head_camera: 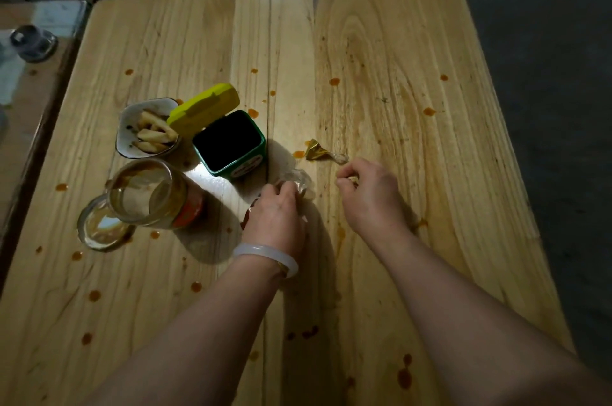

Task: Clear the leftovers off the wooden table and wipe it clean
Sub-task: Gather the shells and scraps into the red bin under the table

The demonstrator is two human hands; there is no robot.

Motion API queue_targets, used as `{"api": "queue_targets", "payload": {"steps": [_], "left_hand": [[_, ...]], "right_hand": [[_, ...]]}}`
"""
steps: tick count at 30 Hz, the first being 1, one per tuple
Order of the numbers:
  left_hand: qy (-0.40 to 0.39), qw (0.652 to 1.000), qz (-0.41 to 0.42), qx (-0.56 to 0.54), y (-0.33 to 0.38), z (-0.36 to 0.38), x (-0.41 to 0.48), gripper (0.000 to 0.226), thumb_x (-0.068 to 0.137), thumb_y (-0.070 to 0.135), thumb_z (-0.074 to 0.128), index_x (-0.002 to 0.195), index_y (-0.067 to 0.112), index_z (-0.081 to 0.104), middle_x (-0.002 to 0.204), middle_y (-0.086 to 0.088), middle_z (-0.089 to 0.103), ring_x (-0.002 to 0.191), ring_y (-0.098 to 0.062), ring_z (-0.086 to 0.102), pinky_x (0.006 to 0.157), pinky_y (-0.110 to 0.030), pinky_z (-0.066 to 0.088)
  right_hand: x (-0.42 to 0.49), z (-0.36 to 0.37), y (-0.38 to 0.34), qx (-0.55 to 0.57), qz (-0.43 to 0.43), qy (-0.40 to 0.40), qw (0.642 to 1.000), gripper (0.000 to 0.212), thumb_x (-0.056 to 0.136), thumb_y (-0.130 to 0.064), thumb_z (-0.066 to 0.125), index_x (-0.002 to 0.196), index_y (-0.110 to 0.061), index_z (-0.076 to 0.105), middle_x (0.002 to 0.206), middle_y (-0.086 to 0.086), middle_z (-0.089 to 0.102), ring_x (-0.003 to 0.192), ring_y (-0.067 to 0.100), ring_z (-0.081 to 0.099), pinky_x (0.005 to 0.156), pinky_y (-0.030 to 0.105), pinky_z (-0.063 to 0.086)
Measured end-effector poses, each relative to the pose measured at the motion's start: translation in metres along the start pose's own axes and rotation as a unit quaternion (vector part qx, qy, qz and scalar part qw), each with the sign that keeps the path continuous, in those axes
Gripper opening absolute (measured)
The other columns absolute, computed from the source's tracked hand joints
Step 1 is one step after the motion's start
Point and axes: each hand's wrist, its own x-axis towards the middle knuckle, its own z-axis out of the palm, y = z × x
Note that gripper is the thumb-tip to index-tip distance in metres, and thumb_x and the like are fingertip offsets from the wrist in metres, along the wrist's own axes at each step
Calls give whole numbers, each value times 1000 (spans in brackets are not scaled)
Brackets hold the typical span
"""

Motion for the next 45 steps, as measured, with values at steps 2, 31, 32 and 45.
{"api": "queue_targets", "payload": {"steps": [2,31,32,45], "left_hand": [[-5,1000,1,0,-3,-2,-2,25,89,21,56,113,22,52,108,-3,51,94,-21,54,83,-35,50],[-99,952,-136,-257,-53,-52,-158,18,82,9,62,78,26,57,74,5,62,67,-8,61,60,-29,57],[-128,946,-144,-261,-56,-51,-168,17,82,10,63,78,26,57,75,6,62,70,-8,61,62,-28,56],[-358,897,-226,-130,-117,-16,-267,17,54,45,54,68,36,54,83,16,62,93,-6,59,102,-39,40]], "right_hand": [[-5,3,-5,3,-3,-6,1000,11,97,-19,59,106,-21,63,107,-7,49,91,6,44,57,5,24],[-197,10,2,264,288,-142,910,31,94,-19,63,124,-21,61,75,4,66,57,10,57,47,17,43],[-206,11,5,274,304,-159,898,28,94,-19,63,122,-21,62,72,4,65,55,10,56,48,18,44],[-317,46,15,219,299,-250,895,11,96,-9,57,100,-16,64,66,9,58,53,16,52,50,22,46]]}}
